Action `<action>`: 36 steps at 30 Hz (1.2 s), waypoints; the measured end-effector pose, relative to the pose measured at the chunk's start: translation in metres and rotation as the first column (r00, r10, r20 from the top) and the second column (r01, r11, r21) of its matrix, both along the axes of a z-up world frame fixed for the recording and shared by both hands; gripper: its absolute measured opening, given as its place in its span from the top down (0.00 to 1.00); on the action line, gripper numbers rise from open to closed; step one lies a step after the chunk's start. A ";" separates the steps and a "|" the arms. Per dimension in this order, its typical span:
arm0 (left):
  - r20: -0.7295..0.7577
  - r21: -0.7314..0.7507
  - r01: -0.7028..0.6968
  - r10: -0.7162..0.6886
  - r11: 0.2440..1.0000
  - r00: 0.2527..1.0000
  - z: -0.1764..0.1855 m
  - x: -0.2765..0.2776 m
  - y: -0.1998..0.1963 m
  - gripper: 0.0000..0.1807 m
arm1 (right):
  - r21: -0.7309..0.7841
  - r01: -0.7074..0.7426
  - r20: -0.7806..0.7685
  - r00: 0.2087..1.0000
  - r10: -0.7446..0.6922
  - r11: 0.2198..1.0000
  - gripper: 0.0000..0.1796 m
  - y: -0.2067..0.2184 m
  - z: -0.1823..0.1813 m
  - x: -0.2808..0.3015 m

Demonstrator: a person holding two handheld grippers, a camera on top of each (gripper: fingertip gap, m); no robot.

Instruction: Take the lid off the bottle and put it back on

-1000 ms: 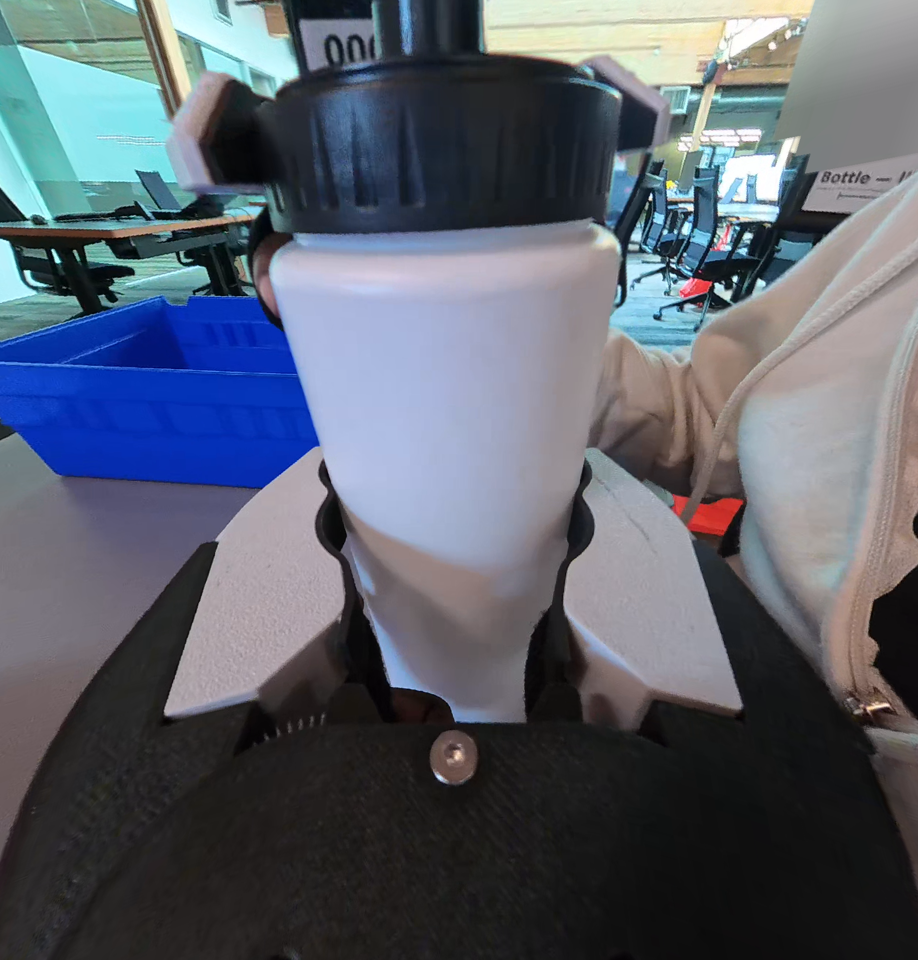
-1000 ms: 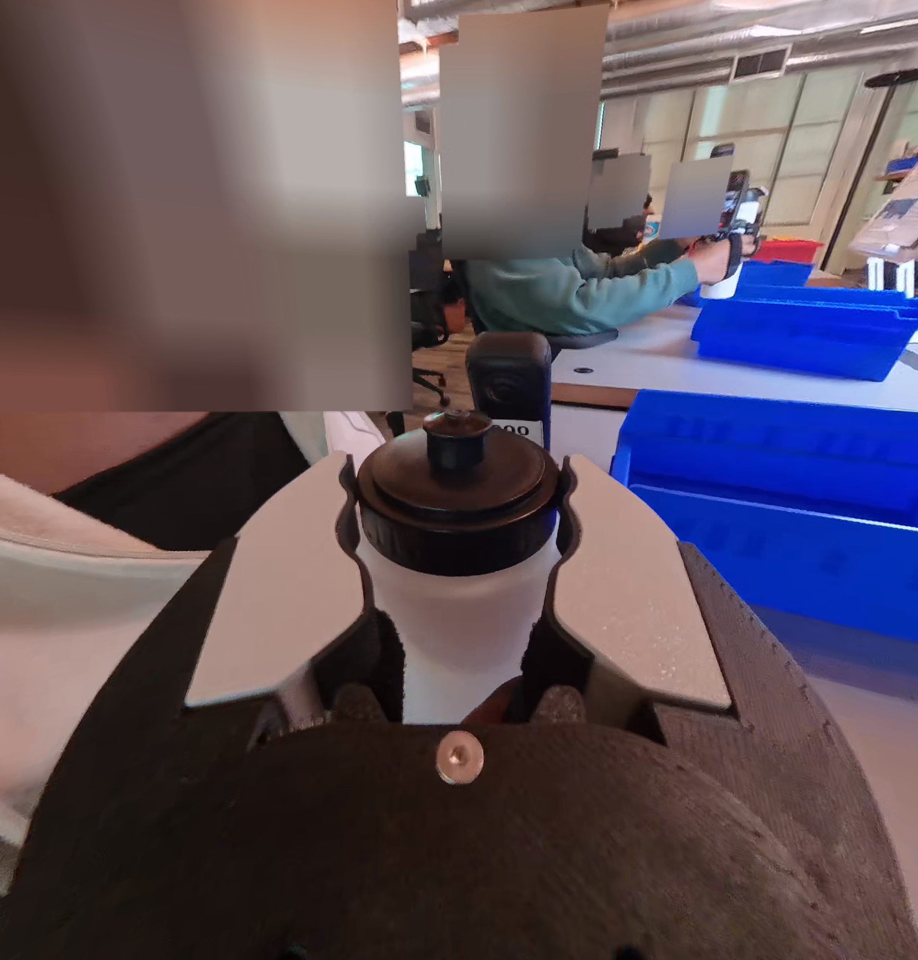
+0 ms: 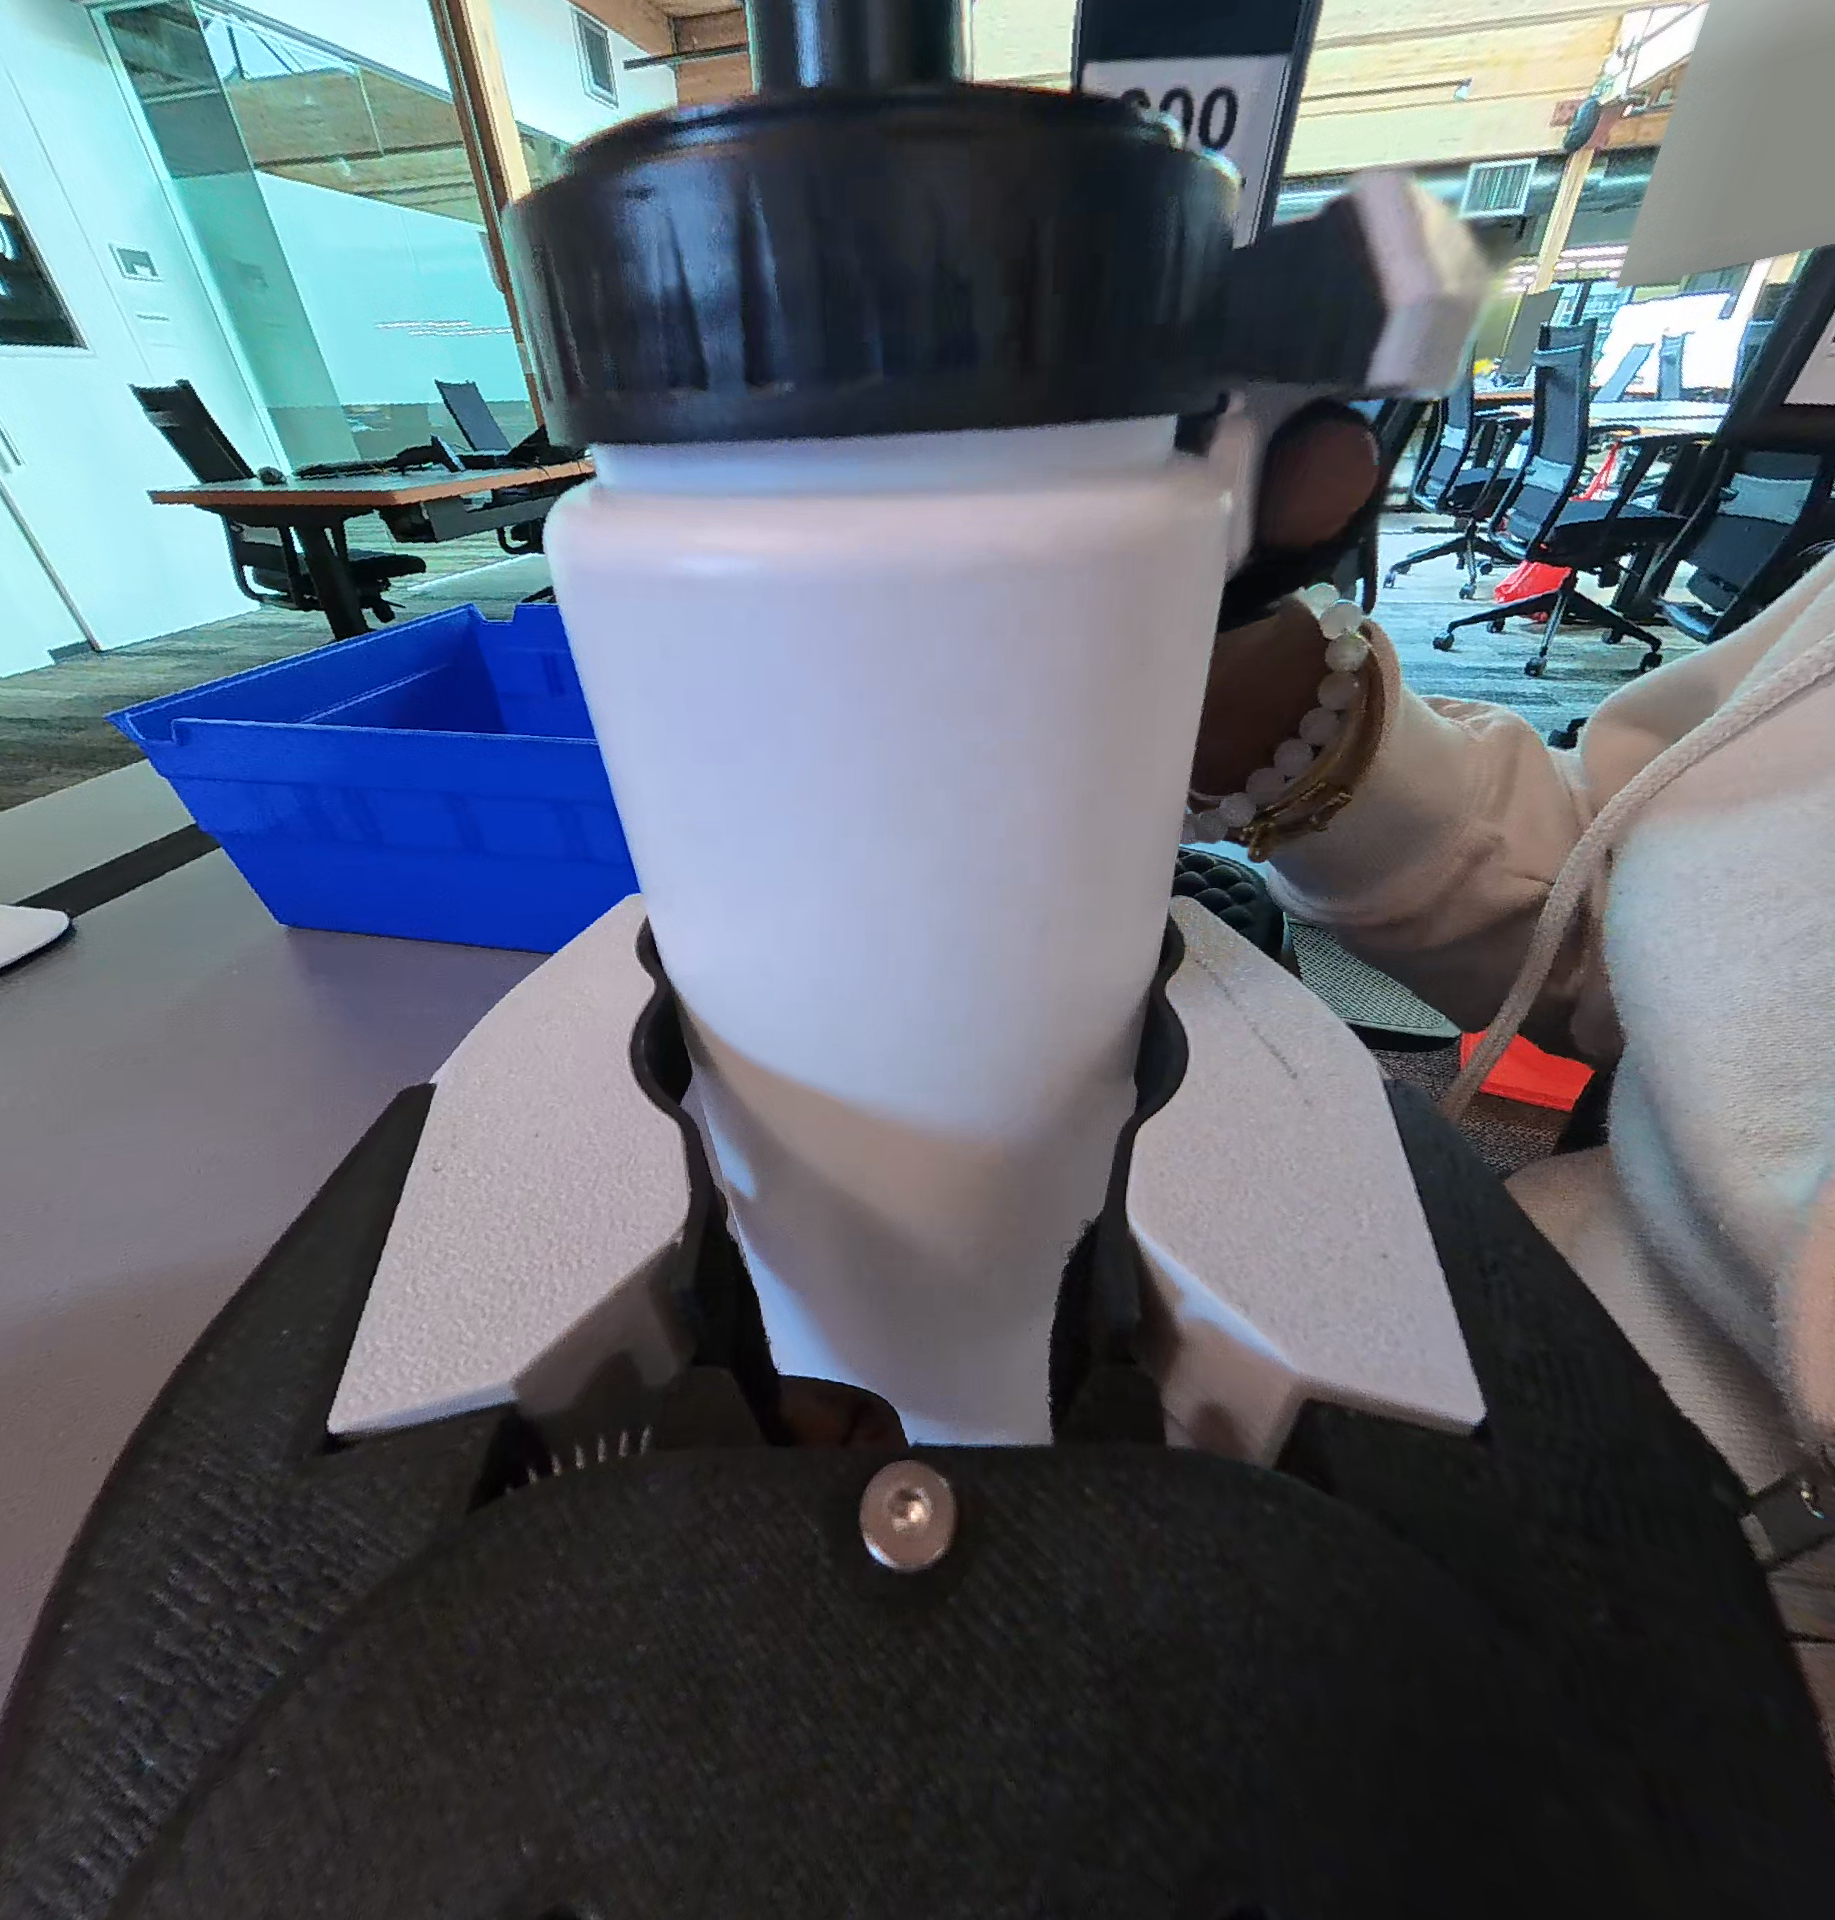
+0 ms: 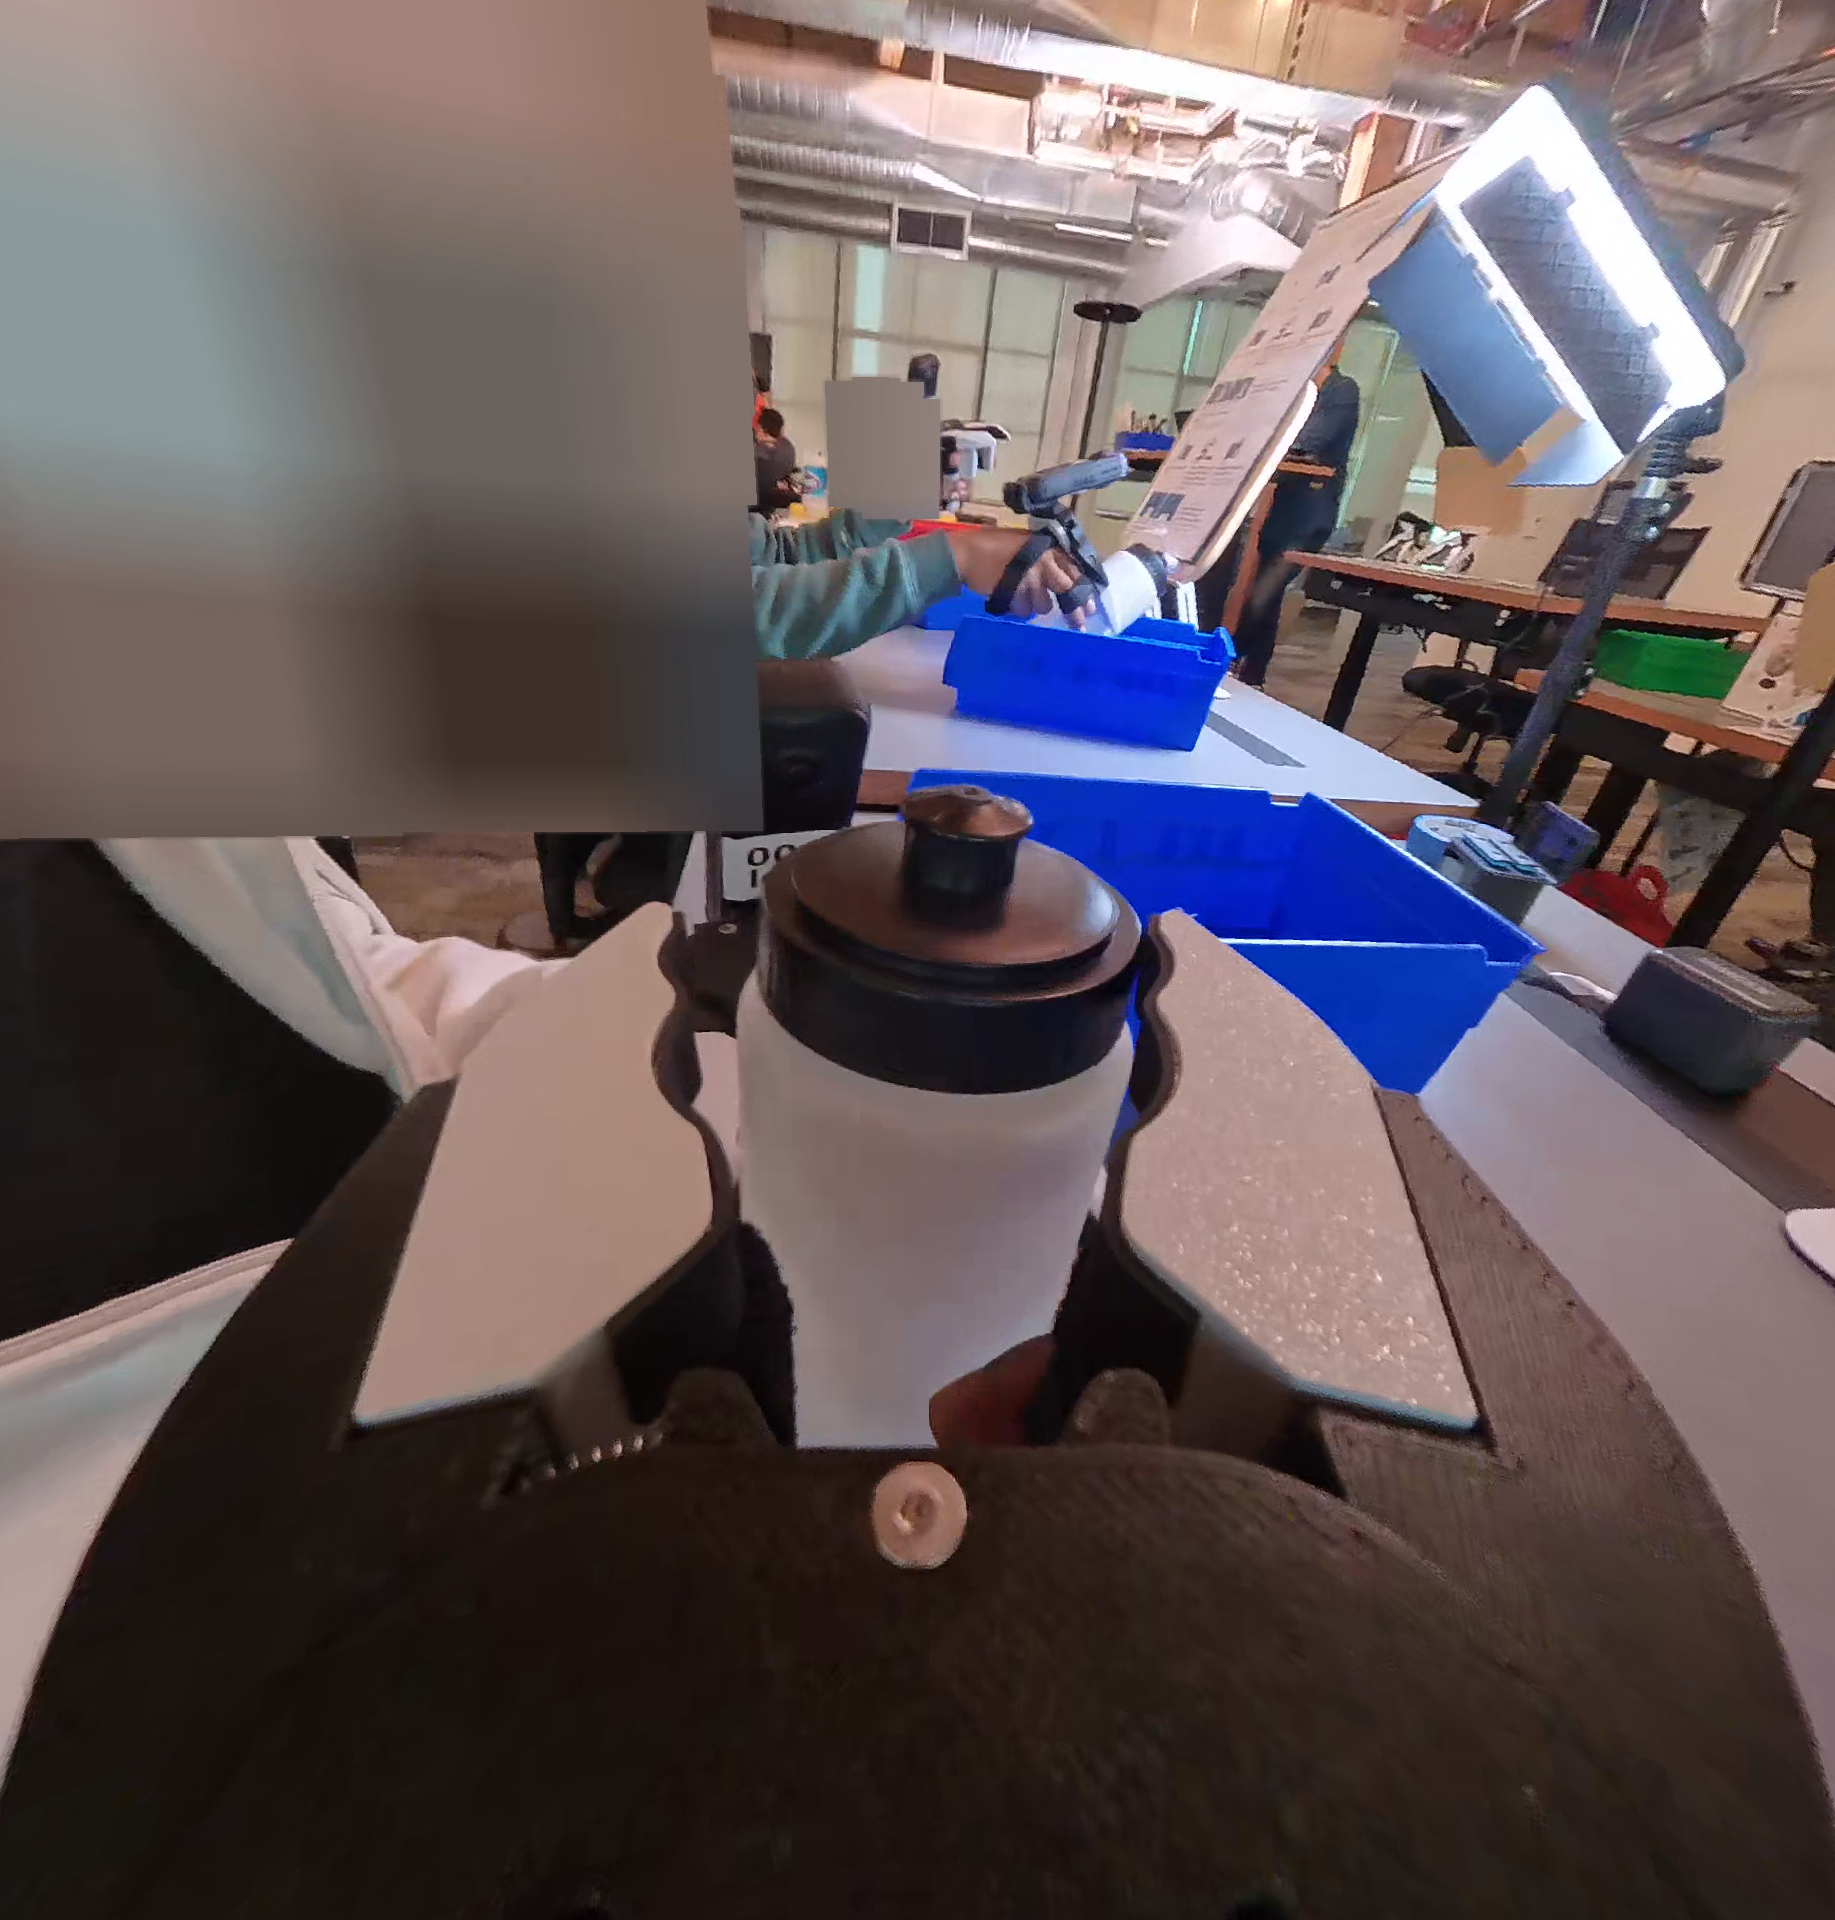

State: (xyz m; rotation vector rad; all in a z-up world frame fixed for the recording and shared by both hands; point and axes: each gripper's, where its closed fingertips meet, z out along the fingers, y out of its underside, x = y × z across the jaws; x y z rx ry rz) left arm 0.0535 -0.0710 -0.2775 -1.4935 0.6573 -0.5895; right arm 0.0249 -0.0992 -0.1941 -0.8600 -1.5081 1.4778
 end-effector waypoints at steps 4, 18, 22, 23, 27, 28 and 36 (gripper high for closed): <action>0.000 -0.001 0.010 -0.010 1.000 1.000 0.000 0.001 -0.001 0.52 | -0.036 0.006 -0.001 1.000 -0.006 0.999 0.53 0.016 0.001 0.002; 0.002 0.003 0.009 -0.009 1.000 1.000 0.000 0.001 -0.001 0.52 | -0.140 0.039 -0.044 0.998 -0.045 0.989 0.61 0.044 0.007 0.024; 0.004 0.005 0.006 -0.006 1.000 1.000 0.000 0.001 0.000 0.52 | -0.066 -0.008 -0.009 1.000 0.007 0.998 0.51 0.010 0.005 0.009; 0.004 0.005 0.005 -0.005 1.000 1.000 0.000 0.001 -0.001 0.52 | -0.047 -0.005 -0.008 1.000 0.004 0.999 0.50 0.004 0.005 0.005; 0.003 0.004 0.005 -0.005 1.000 1.000 0.000 0.001 -0.001 0.52 | -0.001 0.052 0.010 0.999 -0.052 0.999 0.54 0.010 0.005 -0.004; 0.003 0.004 0.006 -0.006 1.000 1.000 0.000 0.000 -0.001 0.52 | 0.001 0.065 0.007 0.998 -0.065 0.998 0.51 0.016 0.005 -0.003; 0.001 0.007 0.018 -0.018 1.000 1.000 0.000 0.003 -0.002 0.52 | -0.028 0.324 -0.004 0.946 -0.324 0.946 0.71 0.094 0.003 0.025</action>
